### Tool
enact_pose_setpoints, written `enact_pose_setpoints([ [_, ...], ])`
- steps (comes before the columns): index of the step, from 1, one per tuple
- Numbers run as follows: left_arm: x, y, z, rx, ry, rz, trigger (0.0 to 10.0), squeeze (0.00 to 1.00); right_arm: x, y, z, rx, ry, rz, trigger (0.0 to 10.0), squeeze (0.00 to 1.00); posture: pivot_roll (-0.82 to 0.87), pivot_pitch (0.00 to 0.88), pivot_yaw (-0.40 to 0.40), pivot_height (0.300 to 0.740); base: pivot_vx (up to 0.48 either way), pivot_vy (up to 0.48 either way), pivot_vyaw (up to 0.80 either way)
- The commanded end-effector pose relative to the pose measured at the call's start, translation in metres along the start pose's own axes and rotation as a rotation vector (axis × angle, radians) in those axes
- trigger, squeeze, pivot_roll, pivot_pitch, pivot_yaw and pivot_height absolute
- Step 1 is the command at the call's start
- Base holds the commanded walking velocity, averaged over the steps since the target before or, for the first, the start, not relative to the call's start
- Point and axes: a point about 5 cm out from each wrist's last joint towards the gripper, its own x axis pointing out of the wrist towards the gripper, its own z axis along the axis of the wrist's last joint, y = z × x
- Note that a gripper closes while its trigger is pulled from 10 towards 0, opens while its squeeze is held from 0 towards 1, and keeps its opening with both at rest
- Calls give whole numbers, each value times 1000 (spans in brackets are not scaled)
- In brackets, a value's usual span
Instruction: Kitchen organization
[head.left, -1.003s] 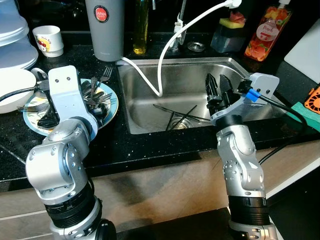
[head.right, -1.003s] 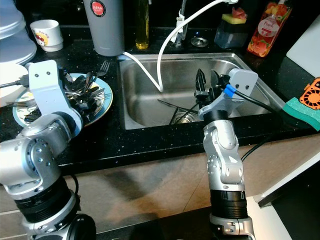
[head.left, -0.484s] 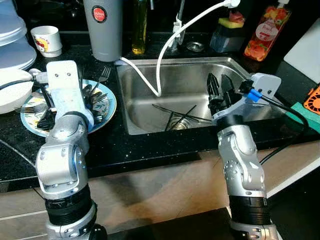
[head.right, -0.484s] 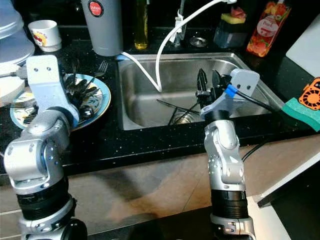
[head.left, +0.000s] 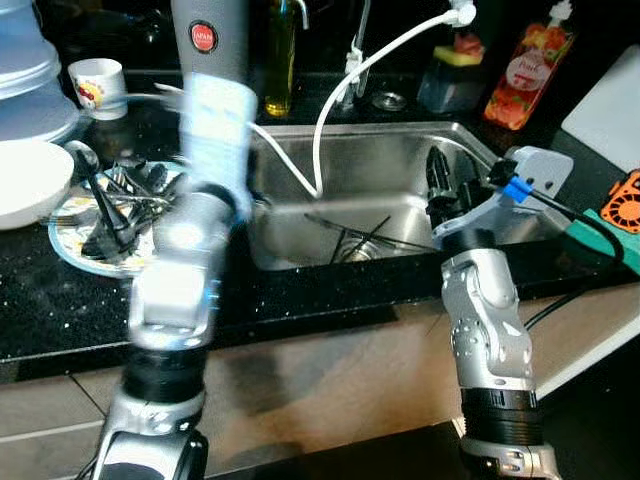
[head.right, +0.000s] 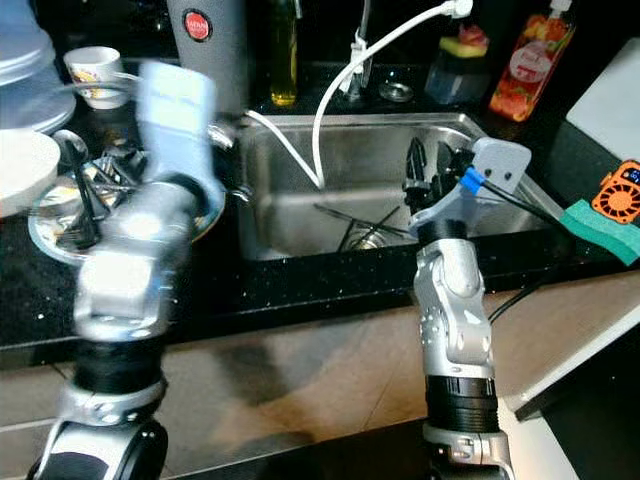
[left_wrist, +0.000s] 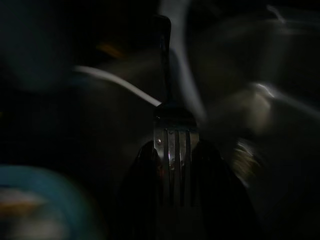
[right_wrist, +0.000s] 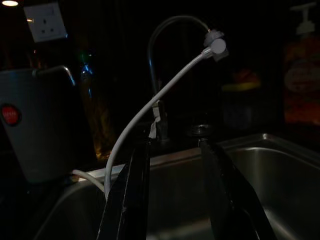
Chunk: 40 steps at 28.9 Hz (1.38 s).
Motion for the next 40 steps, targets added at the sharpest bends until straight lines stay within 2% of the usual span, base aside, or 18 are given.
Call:
enact_pose_setpoints([
  [1, 7, -18, -3, 1, -32, -74, 10000, 1000, -2, -2, 0, 1, -6, -24, 10000, 0, 66, 0, -37, 740, 0, 0, 0],
  [4, 9, -24, -6, 3, -38, -97, 10000, 1000, -4, -2, -1, 2, -4, -28, 10000, 0, 61, 0, -34, 740, 0, 0, 0],
  [6, 4, -22, 11, -33, -168, -105, 10000, 1000, -9, -5, 0, -6, -5, -38, 10000, 0, 60, 0, -24, 740, 0, 0, 0],
  [9, 1, -20, 17, -40, -211, -106, 10000, 1000, -10, -6, 0, -7, -6, -43, 10000, 0, 60, 0, -24, 740, 0, 0, 0],
  [10, -2, -13, 22, -23, -242, -95, 10000, 0, -10, -7, -1, -6, -3, -48, 10000, 0, 61, 0, -30, 740, 0, 0, 0],
  [11, -2, -13, 22, -23, -242, -95, 10000, 0, -10, -7, -1, -6, -3, -48, 10000, 0, 61, 0, -30, 740, 0, 0, 0],
  [12, -5, 12, 22, 208, -226, -36, 10000, 0, -9, -5, -2, -7, -1, -34, 10000, 0, 70, 0, -25, 740, 0, 0, 0],
  [13, -5, 12, 22, 208, -226, -36, 10000, 0, -9, -5, -2, -7, -1, -34, 10000, 0, 70, 0, -25, 740, 0, 0, 0],
  [14, -11, 35, 15, 406, -164, -16, 10000, 0, -7, -3, -2, -2, -2, -28, 10000, 0, 91, 0, -34, 740, 0, 0, 0],
  [15, -11, 35, 15, 406, -164, -16, 10000, 0, -7, -3, -2, -2, -2, -28, 10000, 0, 91, 0, -34, 740, 0, 0, 0],
  [16, -21, 57, 7, 471, -85, -16, 10000, 0, -6, -1, -3, 4, 2, -28, 10000, 0, 92, 0, -34, 740, 0, 0, 0],
  [18, -21, 57, 7, 471, -85, -16, 10000, 0, -6, -1, -3, 4, 2, -28, 10000, 0, 92, 0, -34, 740, 0, 0, 0],
  [26, -56, 95, -7, 491, 79, 31, 10000, 0, -8, 3, -10, 20, 28, -9, 10000, 0, 127, 0, -48, 740, 0, 0, 0],
  [35, -39, 107, -21, 461, 155, 91, 10000, 0, -4, 4, -7, 19, 24, 9, 10000, 0, 117, 6, -71, 740, 0, 0, 0],
  [36, -32, 107, -25, 396, 147, 73, 10000, 0, -3, 4, -7, 18, 24, 8, 10000, 0, 104, 5, -75, 740, 0, 0, 0],
  [37, -24, 111, -30, 389, 165, 90, 7765, 0, -2, 4, -6, 16, 21, 9, 10000, 0, 92, 4, -72, 740, 0, 0, 0],
  [38, -17, 115, -39, 354, 217, 101, 3176, 0, -1, 5, -5, 14, 14, 11, 10000, 0, 82, 0, -63, 740, 0, 0, 0],
  [40, -16, 117, -41, 353, 233, 104, 3176, 0, -1, 6, -4, 14, 13, 12, 10000, 0, 82, 0, -63, 740, 0, 0, 0],
])
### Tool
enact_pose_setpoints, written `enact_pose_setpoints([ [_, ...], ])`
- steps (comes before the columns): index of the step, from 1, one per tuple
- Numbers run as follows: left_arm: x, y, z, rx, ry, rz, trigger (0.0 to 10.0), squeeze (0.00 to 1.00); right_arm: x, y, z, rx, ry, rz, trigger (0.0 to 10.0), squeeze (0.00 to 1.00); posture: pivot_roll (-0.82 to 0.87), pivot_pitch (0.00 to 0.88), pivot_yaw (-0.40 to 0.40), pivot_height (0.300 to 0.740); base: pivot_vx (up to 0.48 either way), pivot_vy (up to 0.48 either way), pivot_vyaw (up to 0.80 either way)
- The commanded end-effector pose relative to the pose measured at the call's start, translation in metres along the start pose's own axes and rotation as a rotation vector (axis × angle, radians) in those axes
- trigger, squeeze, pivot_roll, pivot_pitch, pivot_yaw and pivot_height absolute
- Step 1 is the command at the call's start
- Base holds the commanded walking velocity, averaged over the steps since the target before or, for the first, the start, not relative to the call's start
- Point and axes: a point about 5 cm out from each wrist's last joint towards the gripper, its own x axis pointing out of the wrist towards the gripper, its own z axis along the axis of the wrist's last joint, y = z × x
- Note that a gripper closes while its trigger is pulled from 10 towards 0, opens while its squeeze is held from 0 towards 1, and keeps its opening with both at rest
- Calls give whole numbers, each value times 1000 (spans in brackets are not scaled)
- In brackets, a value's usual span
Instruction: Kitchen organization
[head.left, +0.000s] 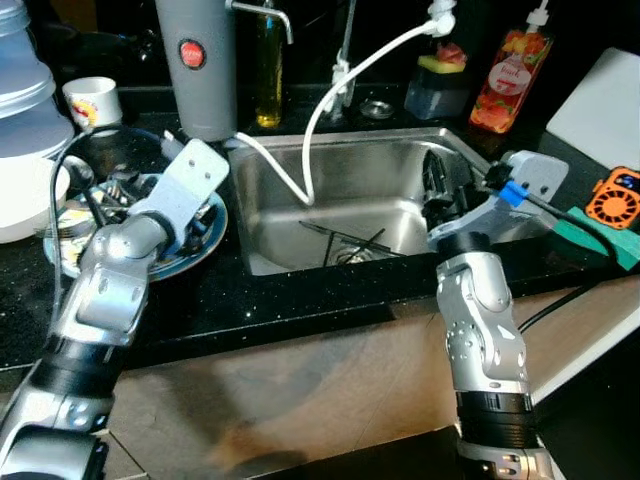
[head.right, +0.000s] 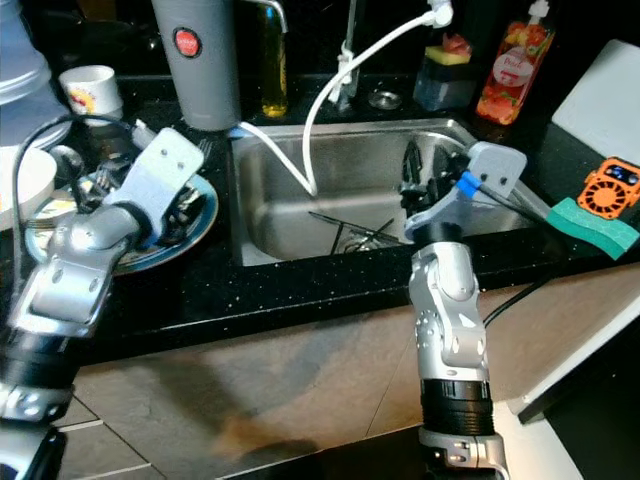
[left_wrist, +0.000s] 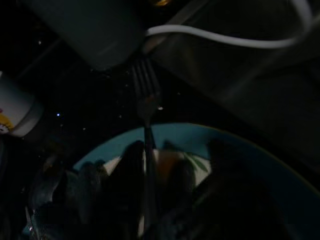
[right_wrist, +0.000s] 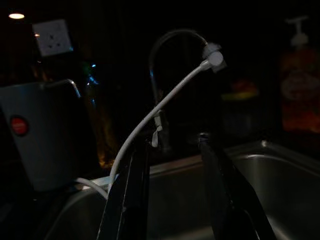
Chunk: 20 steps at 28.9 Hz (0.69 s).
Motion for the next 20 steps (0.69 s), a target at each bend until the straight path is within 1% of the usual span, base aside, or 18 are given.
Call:
enact_pose_setpoints([
  [1, 4, -10, -13, -14, 57, -37, 0, 0, 0, -5, 2, -12, 1, -15, 10000, 0, 75, 0, -60, 740, 0, 0, 0],
  [6, -1, -7, -7, -15, 31, -29, 0, 0, -4, -11, 3, -24, 1, -33, 10000, 0, 70, 1, -56, 740, 0, 0, 0],
  [7, -2, -6, -6, -1, 22, -17, 0, 0, -4, -12, 3, -25, 2, -35, 10000, 0, 75, 4, -54, 740, 0, 0, 0],
  [8, -4, -4, -1, 30, -4, 1, 0, 0, -5, -12, 2, -24, 3, -38, 10000, 0, 79, 5, -59, 740, 0, 0, 0],
  [11, -4, -2, 3, 52, -24, 14, 0, 0, -4, -12, 2, -23, 4, -40, 10000, 0, 82, 7, -63, 740, 0, 0, 0],
  [13, -8, 1, 31, 124, -198, 69, 0, 0, -3, -9, 1, -17, 6, -30, 10000, 0, 81, 4, -62, 740, 0, 0, 0],
  [14, -10, 1, 40, 143, -257, 88, 0, 0, -2, -8, 1, -15, 6, -25, 10000, 0, 81, 4, -62, 740, 0, 0, 0],
  [15, -14, 0, 58, 159, -361, 112, 0, 0, -1, -7, 1, -13, 6, -22, 10000, 0, 90, 8, -72, 740, 0, 0, 0],
  [16, -16, 0, 69, 166, -422, 124, 0, 0, -1, -7, 1, -12, 6, -21, 10000, 0, 90, 8, -72, 740, 0, 0, 0],
  [17, -22, -4, 86, 171, -526, 138, 10000, 0, 0, -7, 1, -11, 6, -20, 10000, 0, 90, 9, -76, 740, 0, 0, 0],
  [18, -28, -7, 99, 172, -608, 145, 10000, 0, 0, -7, 1, -10, 7, -19, 10000, 0, 90, 9, -76, 740, 0, 0, 0],
  [20, -35, -19, 120, 142, -732, 122, 10000, 0, 1, -6, 1, -12, 7, -14, 10000, 0, 84, 2, -71, 740, 0, 0, 0],
])
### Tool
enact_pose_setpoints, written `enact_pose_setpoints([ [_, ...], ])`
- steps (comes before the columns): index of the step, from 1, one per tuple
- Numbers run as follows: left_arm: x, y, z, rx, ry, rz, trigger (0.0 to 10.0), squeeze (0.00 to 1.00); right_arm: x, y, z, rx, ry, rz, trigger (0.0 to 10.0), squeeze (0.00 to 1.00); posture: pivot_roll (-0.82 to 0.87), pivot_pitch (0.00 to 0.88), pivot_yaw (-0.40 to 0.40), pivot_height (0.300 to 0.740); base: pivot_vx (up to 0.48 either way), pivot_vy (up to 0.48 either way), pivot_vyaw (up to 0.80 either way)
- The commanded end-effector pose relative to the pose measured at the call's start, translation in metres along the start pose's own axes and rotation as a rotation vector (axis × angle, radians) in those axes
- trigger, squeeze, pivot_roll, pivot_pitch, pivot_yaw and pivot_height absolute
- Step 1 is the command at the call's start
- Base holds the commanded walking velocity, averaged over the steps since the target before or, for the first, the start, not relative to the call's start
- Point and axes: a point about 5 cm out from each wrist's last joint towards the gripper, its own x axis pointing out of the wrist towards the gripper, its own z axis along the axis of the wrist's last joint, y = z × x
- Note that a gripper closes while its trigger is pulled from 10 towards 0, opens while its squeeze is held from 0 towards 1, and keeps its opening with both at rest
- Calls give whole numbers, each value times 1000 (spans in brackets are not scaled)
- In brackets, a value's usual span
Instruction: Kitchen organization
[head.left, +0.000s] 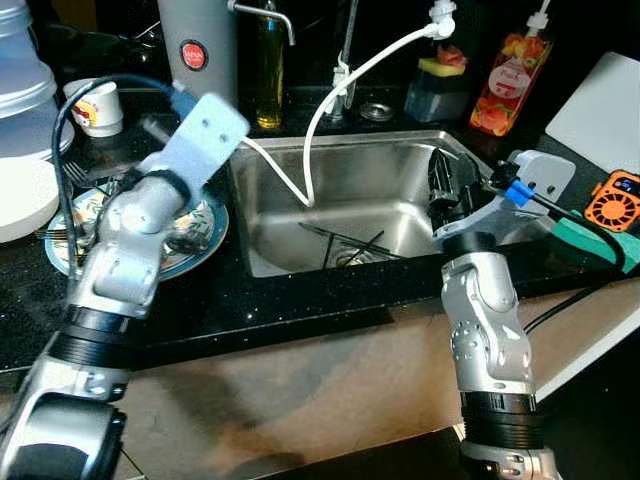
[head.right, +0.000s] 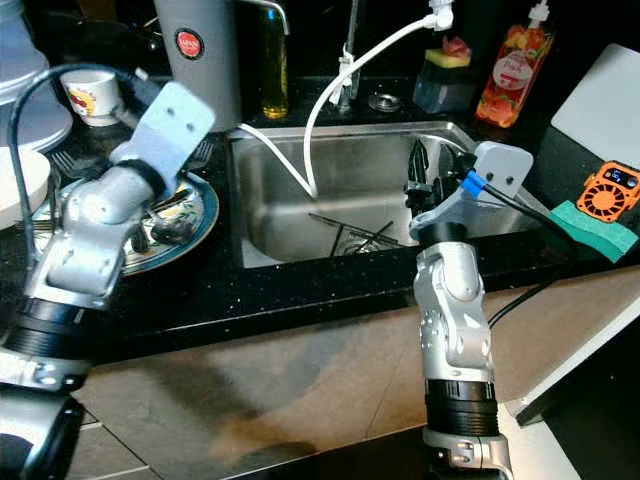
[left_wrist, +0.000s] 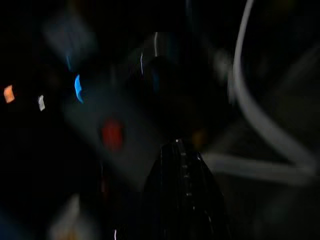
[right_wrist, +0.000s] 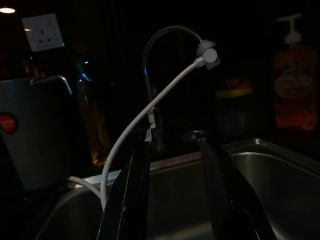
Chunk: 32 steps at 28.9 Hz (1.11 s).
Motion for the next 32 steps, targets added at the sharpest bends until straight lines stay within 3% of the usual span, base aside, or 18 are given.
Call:
enact_pose_setpoints([
  [1, 6, -9, 29, -17, -146, -13, 10000, 0, 2, 0, 0, 4, 4, 4, 10000, 0, 84, 2, -71, 740, 0, 0, 0],
  [4, 17, -36, 42, -136, -201, -80, 10000, 0, 3, 0, 1, 4, 2, -5, 10000, 0, 73, 1, -67, 740, 0, 0, 0],
  [8, 25, -67, 47, -514, -225, -183, 10000, 0, 2, 0, 2, -4, -7, -3, 10000, 0, 48, 0, -54, 740, 0, 0, 0],
  [9, 27, -71, 47, -574, -221, -194, 10000, 0, 2, 0, 3, -5, -9, -4, 10000, 0, 48, 0, -54, 740, 0, 0, 0],
  [11, 27, -86, 48, -757, -214, -294, 10000, 0, 0, -3, 5, -11, -14, -19, 10000, 0, 37, 0, -50, 740, 0, 0, 0],
  [14, 28, -100, 34, -847, -118, -319, 10000, 0, -2, -6, 6, -20, -15, -30, 10000, 0, 20, 0, -40, 740, 0, 0, 0],
  [15, 29, -102, 24, -852, -58, -294, 10000, 761, -4, -7, 6, -22, -14, -33, 10000, 0, 20, 0, -40, 740, 0, 0, 0],
  [16, 29, -104, 16, -855, -7, -275, 10000, 1000, -4, -8, 6, -23, -13, -36, 10000, 0, 20, 0, -40, 740, 0, 0, 0],
  [18, 28, -102, 4, -771, 51, -228, 10000, 1000, -5, -9, 5, -23, -8, -42, 10000, 0, 30, 4, -48, 740, 0, 0, 0],
  [19, 28, -102, 4, -771, 51, -228, 10000, 1000, -5, -9, 5, -23, -8, -42, 10000, 0, 30, 4, -48, 740, 0, 0, 0],
  [20, 24, -96, 2, -678, 41, -200, 10000, 1000, -5, -8, 4, -20, -1, -34, 10000, 0, 43, 11, -55, 740, 0, 0, 0],
  [21, 22, -94, 3, -673, 30, -197, 10000, 1000, -5, -7, 3, -18, 0, -29, 10000, 0, 43, 11, -55, 740, 0, 0, 0],
  [22, 21, -93, 3, -679, 25, -198, 10000, 0, -4, -6, 3, -17, 0, -26, 10000, 0, 43, 11, -55, 740, 0, 0, 0],
  [26, 14, -65, 19, -720, -104, -172, 10000, 0, -1, -2, 3, -6, 2, -18, 10000, 0, 55, 23, -66, 740, 0, 0, 0],
  [29, 12, -59, 20, -718, -111, -170, 10000, 0, -1, -2, 3, -6, 3, -16, 10000, 0, 56, 29, -65, 740, 0, 0, 0],
  [30, 10, -46, 14, -629, -52, -147, 10000, 0, -1, -2, 3, -4, 4, -16, 10000, 0, 70, 40, -65, 740, 0, 0, 0],
  [31, 10, -46, 14, -629, -52, -147, 10000, 0, -1, -2, 3, -4, 4, -16, 10000, 0, 70, 40, -65, 740, 0, 0, 0],
  [32, 7, -29, -3, -554, 83, -72, 10000, 0, -3, -2, 2, -2, 8, -19, 10000, 0, 74, 45, -64, 740, 0, 0, 0],
])
